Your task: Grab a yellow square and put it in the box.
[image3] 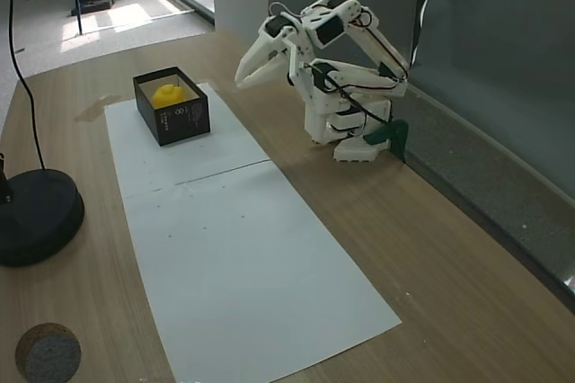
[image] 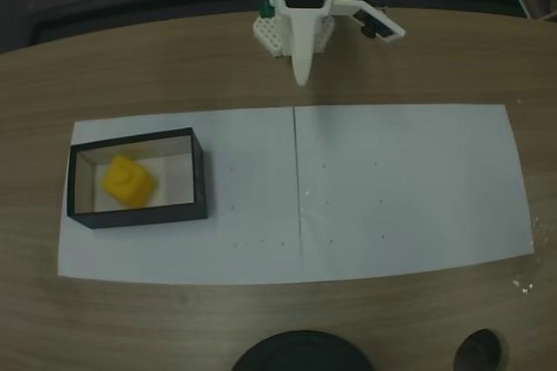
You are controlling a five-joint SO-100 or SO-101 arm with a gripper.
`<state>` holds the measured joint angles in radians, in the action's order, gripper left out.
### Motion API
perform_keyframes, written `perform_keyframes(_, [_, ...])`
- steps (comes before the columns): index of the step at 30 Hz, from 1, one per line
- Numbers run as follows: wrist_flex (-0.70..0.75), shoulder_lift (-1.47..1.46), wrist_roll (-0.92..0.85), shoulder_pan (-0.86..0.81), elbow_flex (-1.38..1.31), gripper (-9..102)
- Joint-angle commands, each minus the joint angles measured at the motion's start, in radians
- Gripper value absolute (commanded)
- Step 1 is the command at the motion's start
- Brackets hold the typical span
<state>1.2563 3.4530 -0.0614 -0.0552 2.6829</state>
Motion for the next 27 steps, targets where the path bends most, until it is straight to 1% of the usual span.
perform_keyframes(1, [-0.017,0.023,0.008,0.005,0.060,0])
perform_keyframes(10, [-0.009,0.023,0.008,0.003,0.281,0])
perform_keyframes(12, [0.037,0.023,0.008,-0.005,0.316,0])
perform_keyframes(27, [0.037,0.023,0.009,-0.005,0.318,0])
